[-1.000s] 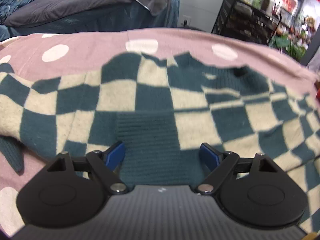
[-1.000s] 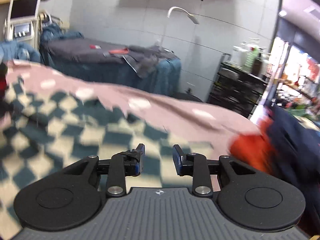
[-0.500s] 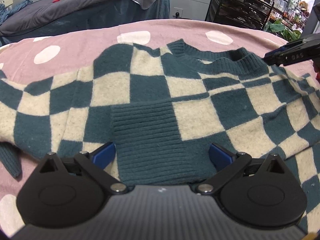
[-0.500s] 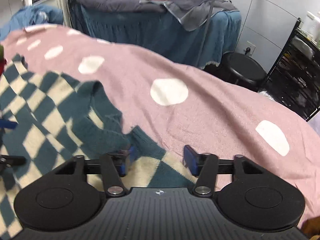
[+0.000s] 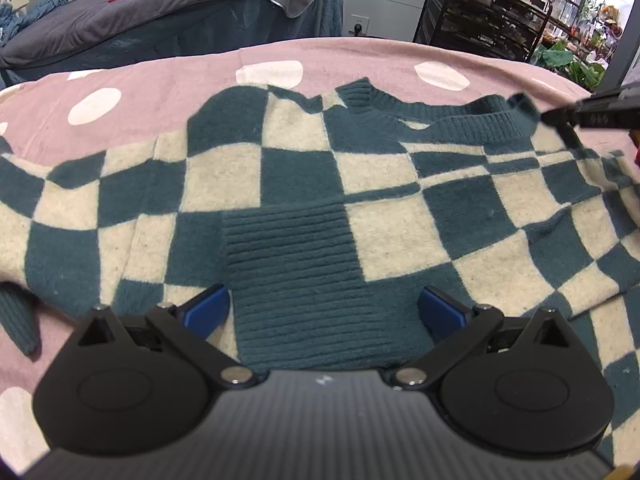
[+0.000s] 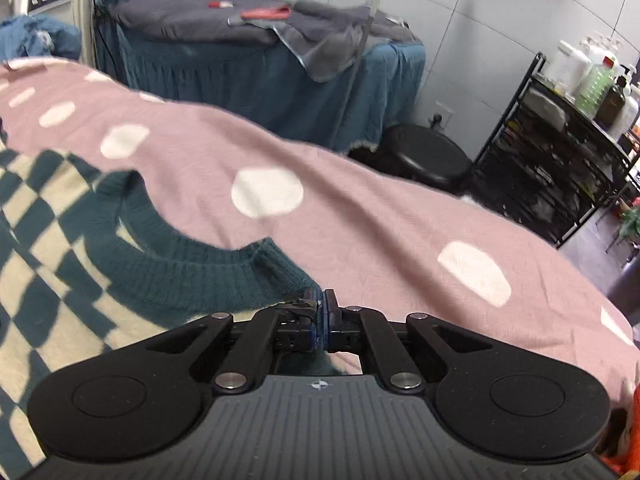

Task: Fold small clothes
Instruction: 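Release the collar with the right gripper while the left gripper grasps the other sleeve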

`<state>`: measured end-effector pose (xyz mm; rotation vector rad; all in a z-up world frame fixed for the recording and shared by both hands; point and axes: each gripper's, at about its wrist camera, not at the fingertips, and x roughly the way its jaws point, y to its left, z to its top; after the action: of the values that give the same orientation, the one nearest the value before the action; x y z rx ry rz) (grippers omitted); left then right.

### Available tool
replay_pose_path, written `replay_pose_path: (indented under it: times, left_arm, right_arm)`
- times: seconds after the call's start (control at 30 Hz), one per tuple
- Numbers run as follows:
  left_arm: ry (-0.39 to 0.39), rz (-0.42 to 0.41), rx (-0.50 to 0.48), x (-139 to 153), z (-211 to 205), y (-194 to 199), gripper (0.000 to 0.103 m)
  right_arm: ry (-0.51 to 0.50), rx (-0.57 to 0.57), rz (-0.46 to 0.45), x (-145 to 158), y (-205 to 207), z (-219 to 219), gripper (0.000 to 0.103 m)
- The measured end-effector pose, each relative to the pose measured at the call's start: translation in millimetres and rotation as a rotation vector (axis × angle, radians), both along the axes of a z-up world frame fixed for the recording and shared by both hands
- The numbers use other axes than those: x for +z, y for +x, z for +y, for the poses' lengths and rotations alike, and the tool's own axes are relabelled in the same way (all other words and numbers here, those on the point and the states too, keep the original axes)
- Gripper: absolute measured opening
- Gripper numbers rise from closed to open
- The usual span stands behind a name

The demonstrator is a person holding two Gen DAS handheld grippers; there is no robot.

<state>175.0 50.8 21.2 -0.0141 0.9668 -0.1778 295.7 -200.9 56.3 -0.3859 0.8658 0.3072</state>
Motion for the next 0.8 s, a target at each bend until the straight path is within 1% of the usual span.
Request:
replay_pose_path:
  times: [0.03, 0.07, 0.1, 0.13, 0.2, 0.23, 0.27, 0.3, 0.4, 0.47, 0.5, 0.57, 0.63, 0.7, 0.8]
  left_arm:
    - [0.005, 0.0, 0.003, 0, -1, 0, 0.103]
    - [0.006, 0.001, 0.007, 0, -2, 0, 0.103]
    - [0.008, 0.0, 0.008, 0, -2, 0, 0.103]
    - [0.008, -0.001, 0.007, 0, -2, 0, 0.103]
    - [0.009, -0.004, 0.004, 0, -1, 0, 0.103]
    - [0.009, -0.005, 0.003, -1, -1, 0, 0.103]
    - [0.009, -0.006, 0.003, -1, -1, 0, 0.103]
    - [0.009, -0.006, 0.003, 0, -1, 0, 0.103]
    - [0.008, -0.007, 0.007, 0, -1, -1, 0.103]
    - [0.009, -0.01, 0.008, 0, -2, -2, 0.103]
    - [0.009, -0.012, 0.009, 0, -2, -2, 0.103]
    - [0.003, -0.016, 0.012, 3, -1, -3, 0.103]
    - [-0.021, -0.017, 0.022, 6, 2, -7, 0.103]
    - [-0.061, -0.024, 0.034, 11, 6, -13, 0.103]
    - [-0.087, -0.033, 0.05, 16, 13, -24, 0.103]
  right_arm:
    - [-0.027, -0.004, -0.01, -5, 0, 5, 0.005]
    - [-0.045, -0.003, -0.036, -7, -3, 8, 0.016]
    - [-0.061, -0.008, -0.065, -8, -5, 11, 0.042]
    - [-0.079, -0.02, -0.102, -8, -9, 13, 0.059]
    - [-0.107, -0.025, -0.207, 0, -24, 15, 0.057]
    - [-0.101, -0.029, -0.25, 6, -33, 15, 0.054]
    - [-0.091, -0.032, -0.283, 12, -42, 15, 0.052]
    - [-0.078, -0.024, -0.293, 17, -52, 16, 0.051]
    - [0.013, 0.022, -0.22, 24, -80, 18, 0.047]
    - [0.068, 0.047, -0.156, 20, -99, 20, 0.047]
    - [0.074, 0.061, -0.127, 16, -106, 20, 0.047]
    - [0.032, 0.08, -0.11, 4, -122, 23, 0.045]
    - [-0.056, 0.049, -0.102, -11, -127, 21, 0.045]
    - [-0.034, -0.001, -0.116, -15, -126, 7, 0.045]
    - [-0.069, -0.045, -0.141, -16, -128, -2, 0.046]
